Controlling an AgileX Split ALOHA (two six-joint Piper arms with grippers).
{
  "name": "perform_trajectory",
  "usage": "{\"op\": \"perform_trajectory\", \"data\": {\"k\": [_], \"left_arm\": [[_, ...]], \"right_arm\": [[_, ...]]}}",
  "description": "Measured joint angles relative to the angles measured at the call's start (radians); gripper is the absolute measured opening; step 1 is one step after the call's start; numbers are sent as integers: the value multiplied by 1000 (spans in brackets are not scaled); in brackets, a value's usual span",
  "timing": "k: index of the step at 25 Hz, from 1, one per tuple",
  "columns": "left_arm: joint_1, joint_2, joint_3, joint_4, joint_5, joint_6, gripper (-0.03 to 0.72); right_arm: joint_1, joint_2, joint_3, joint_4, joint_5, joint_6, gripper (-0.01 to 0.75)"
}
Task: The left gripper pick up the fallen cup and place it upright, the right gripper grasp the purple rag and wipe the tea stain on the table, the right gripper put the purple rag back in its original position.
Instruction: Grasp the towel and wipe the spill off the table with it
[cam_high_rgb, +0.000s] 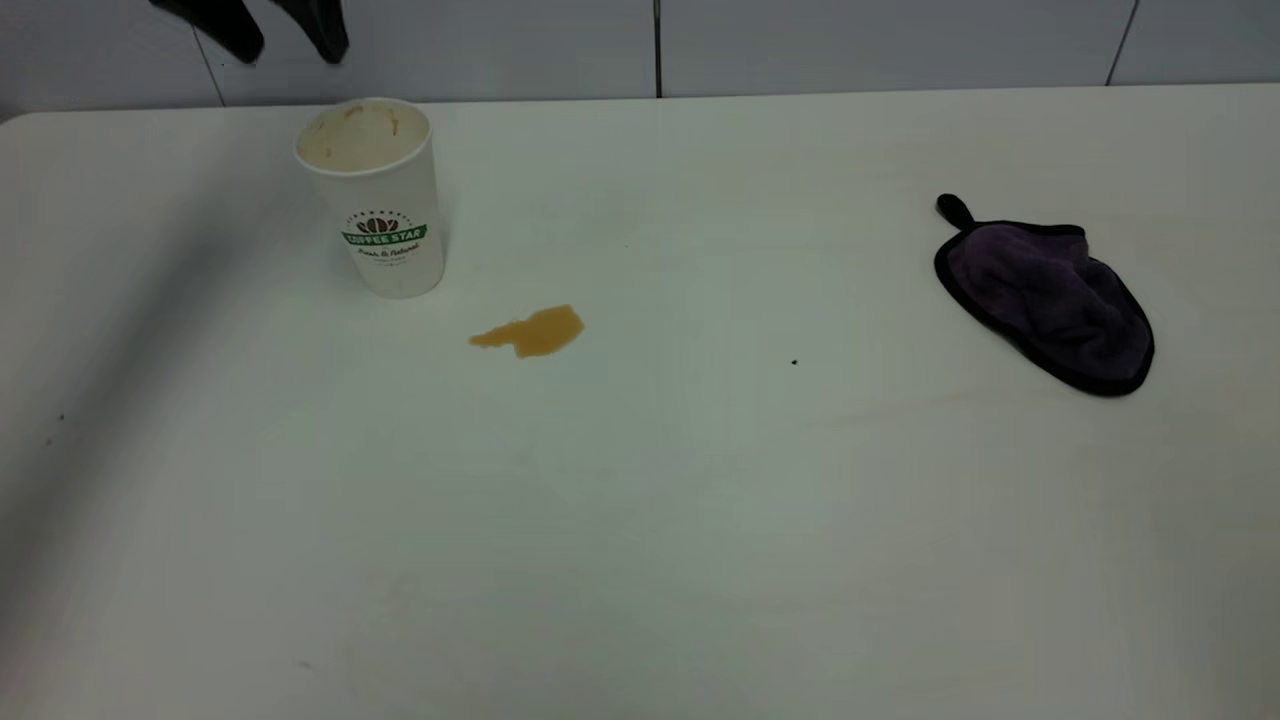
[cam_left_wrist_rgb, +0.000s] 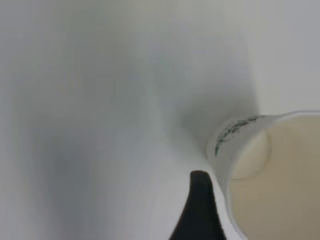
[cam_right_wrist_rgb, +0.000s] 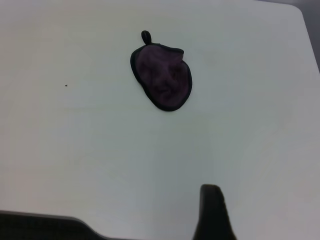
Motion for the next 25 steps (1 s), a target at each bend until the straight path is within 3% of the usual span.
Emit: {"op": "perform_trajectory", "data": {"k": [9,17,21,25], "left_arm": [[0,-334,-21,120,278,2,500],[0,-579,-16,204,278,-5,378],[0,-756,138,205,278,-33,340],[0,-997,448,206,278,-54,316]], "right_arm": [[0,0,0,0,0,0,559],[0,0,0,0,0,0,559],[0,0,0,0,0,0,559],[0,0,0,0,0,0,559]]}}
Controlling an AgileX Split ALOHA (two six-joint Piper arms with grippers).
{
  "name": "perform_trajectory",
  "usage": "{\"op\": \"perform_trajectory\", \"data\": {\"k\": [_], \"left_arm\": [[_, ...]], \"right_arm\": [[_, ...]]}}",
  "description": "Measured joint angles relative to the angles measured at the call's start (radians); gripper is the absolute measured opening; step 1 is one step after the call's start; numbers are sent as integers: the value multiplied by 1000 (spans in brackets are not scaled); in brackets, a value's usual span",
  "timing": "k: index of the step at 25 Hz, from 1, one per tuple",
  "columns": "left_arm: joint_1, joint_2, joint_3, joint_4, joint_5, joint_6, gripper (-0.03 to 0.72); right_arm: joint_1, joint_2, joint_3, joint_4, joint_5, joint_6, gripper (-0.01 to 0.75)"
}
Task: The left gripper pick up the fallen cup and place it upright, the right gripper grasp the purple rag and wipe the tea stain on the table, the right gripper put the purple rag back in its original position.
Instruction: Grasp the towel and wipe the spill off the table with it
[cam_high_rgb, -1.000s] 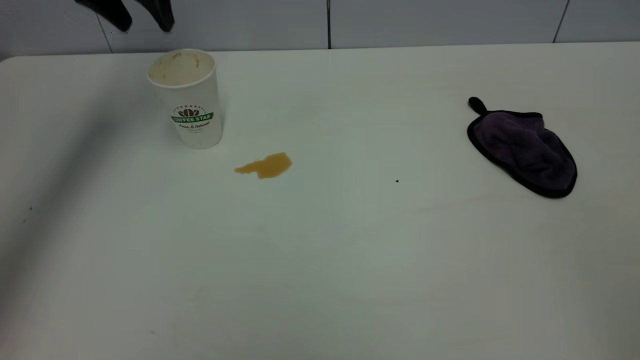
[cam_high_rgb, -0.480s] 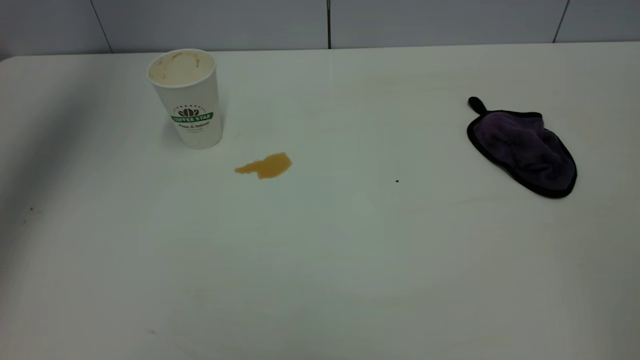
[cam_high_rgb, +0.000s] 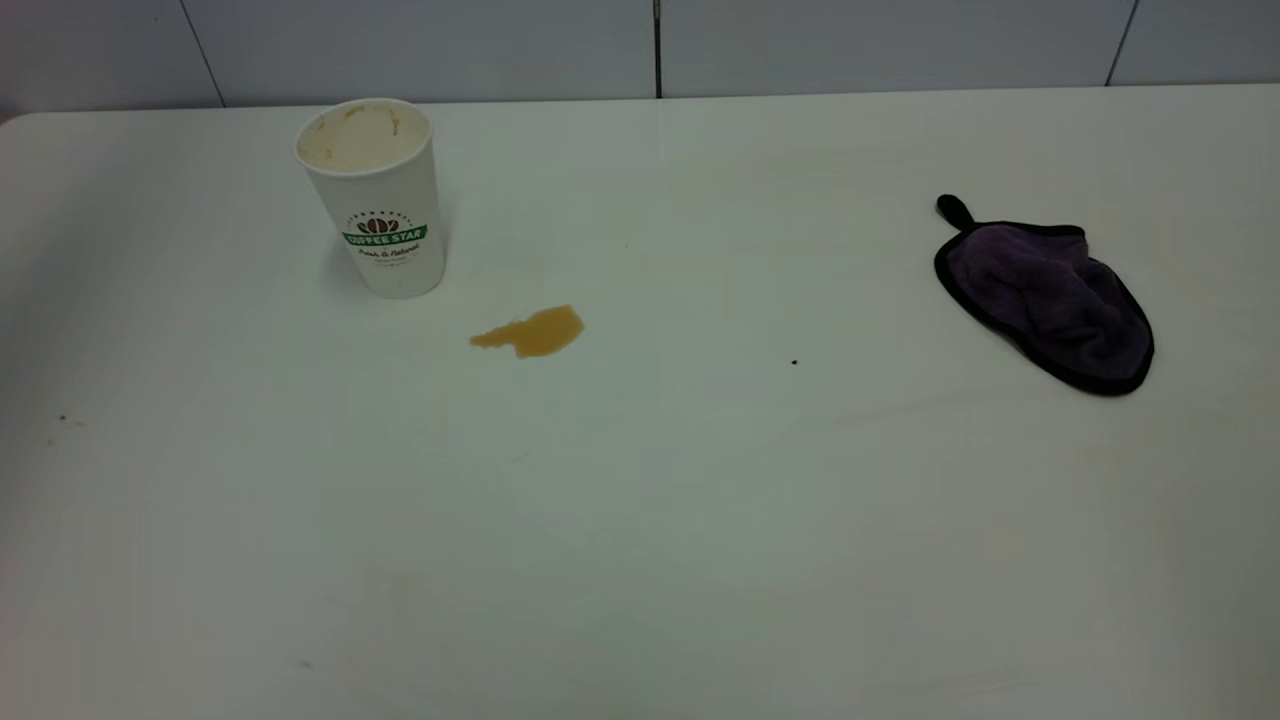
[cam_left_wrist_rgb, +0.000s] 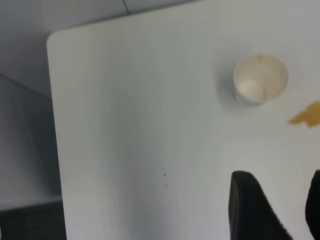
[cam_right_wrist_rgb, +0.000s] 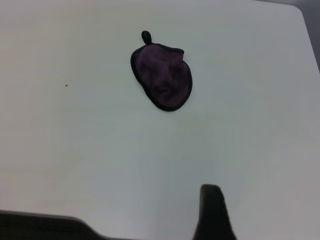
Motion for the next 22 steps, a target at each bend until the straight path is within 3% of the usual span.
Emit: {"op": "perform_trajectory", "data": {"k": [14,22], "left_arm": [[0,-603,797,31,0,-211,308],[0,-919,1071,24,-8,-230,308]], "right_arm": [[0,0,0,0,0,0,559],[0,0,0,0,0,0,559]]}}
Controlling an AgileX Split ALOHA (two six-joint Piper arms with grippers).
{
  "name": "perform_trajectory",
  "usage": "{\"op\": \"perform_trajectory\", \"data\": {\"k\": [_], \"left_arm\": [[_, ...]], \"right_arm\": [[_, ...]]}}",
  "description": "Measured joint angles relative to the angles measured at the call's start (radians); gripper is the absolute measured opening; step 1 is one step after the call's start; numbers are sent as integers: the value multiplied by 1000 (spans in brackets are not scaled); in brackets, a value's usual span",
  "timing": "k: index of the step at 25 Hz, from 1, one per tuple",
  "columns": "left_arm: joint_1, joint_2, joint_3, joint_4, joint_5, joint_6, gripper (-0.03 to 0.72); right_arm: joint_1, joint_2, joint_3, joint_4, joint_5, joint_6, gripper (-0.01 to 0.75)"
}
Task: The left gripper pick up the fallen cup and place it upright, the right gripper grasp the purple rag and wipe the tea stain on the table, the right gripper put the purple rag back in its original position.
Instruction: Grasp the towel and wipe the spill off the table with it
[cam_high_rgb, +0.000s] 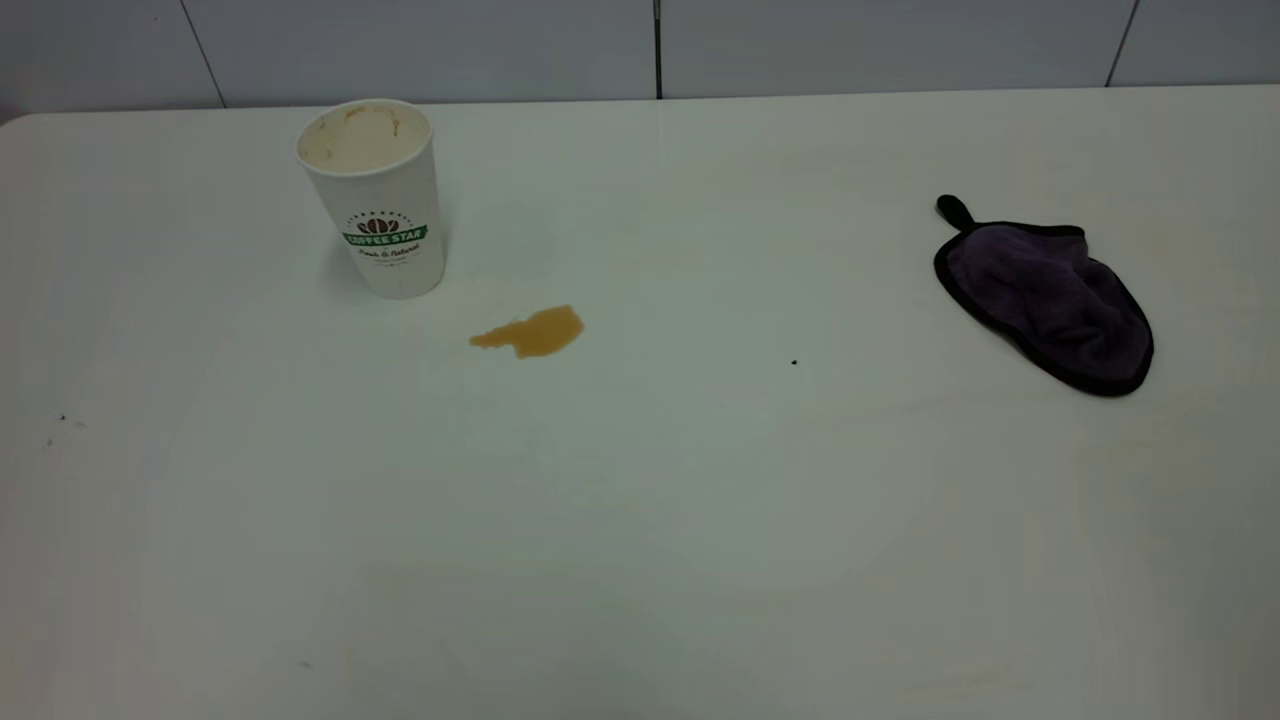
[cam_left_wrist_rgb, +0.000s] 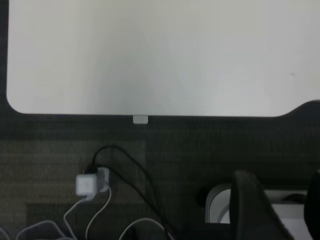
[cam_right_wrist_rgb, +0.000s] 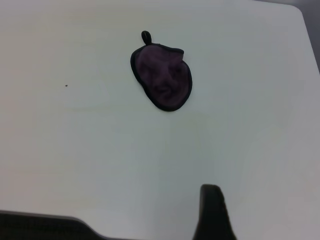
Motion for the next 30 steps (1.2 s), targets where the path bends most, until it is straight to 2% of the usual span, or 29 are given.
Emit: {"op": "perform_trajectory", "data": {"k": [4,15,23,30], "left_arm": [[0,-129,73,0,-27,-2,308],[1,-402,81,1,-28,25,307],[117,-417,81,-11,-25,44,307],[124,-417,81,-67,-25,114,307]], "right_arm": [[0,0,0,0,0,0,559],[0,0,0,0,0,0,559],[0,0,0,0,0,0,559],[0,0,0,0,0,0,559]]}}
